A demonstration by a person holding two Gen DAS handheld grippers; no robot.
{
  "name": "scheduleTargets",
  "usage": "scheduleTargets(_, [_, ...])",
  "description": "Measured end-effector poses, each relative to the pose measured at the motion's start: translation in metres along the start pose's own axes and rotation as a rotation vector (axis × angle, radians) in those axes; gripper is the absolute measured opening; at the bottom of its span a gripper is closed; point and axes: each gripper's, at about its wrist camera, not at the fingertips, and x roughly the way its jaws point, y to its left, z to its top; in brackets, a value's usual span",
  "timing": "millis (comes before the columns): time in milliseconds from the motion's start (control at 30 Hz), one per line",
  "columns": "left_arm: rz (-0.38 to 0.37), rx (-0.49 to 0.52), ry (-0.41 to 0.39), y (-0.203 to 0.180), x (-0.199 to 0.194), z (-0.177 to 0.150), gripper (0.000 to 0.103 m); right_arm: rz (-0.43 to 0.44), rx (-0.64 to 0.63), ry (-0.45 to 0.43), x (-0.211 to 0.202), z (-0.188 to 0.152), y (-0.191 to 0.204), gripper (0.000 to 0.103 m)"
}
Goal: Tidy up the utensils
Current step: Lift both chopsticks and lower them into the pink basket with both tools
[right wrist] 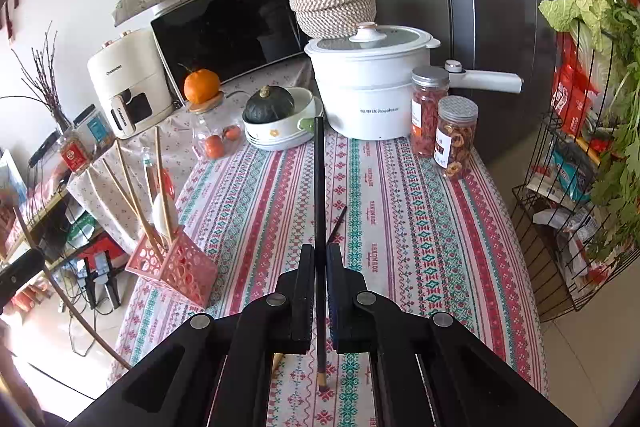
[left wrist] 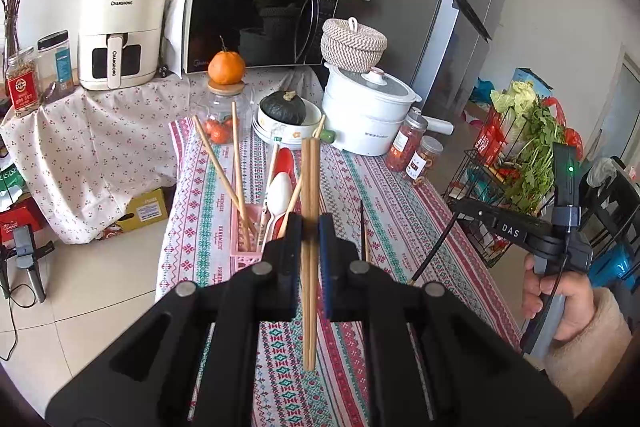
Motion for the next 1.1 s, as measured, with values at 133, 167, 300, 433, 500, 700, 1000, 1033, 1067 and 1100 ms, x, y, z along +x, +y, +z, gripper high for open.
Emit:
scheduleTargets(133, [0.008, -0.027, -0.120, 0.008, -0.019, 0.011, 0.010, 0.030, -0.034, -0.096, -0.034, 0.006, 0.015, 0.005])
scheduleTargets(167, [0.013, -0.035, -0.154, 0.010, -0.023, 0.014, 0.010, 0.040, -0.038, -0.116, -0.037, 0.010, 0.019, 0.005])
scheduleTargets(300, [0.035, -0.074, -0.276, 0.020, -0.037, 0.023, 0.010, 0.091, -0.044, -0.169, -0.056, 0.019, 0.034, 0.005])
scheduleTargets(433, [0.059, -0.093, -0.356, 0.028, -0.044, 0.030, 0.010, 0.137, -0.051, -0.174, -0.063, 0.028, 0.045, 0.005])
scheduleTargets(500, [0.079, -0.092, -0.377, 0.029, -0.042, 0.032, 0.010, 0.153, -0.055, -0.184, -0.066, 0.031, 0.050, 0.005])
scheduleTargets(700, [0.095, -0.113, -0.384, 0.037, -0.022, 0.034, 0.010, 0.205, -0.050, -0.215, -0.069, 0.037, 0.065, 0.005])
scheduleTargets(1000, [0.153, -0.080, -0.341, 0.037, 0.016, 0.030, 0.010, 0.248, -0.051, -0.228, -0.061, 0.038, 0.083, 0.005])
scheduleTargets(1033, [0.158, -0.071, -0.339, 0.036, 0.019, 0.031, 0.010, 0.252, -0.052, -0.230, -0.060, 0.038, 0.085, 0.005])
scheduleTargets(1067, [0.159, -0.068, -0.336, 0.035, 0.021, 0.031, 0.010, 0.256, -0.053, -0.232, -0.060, 0.038, 0.087, 0.006])
scheduleTargets(1100, [0.160, -0.068, -0.336, 0.035, 0.022, 0.031, 0.010, 0.261, -0.054, -0.233, -0.059, 0.038, 0.088, 0.005])
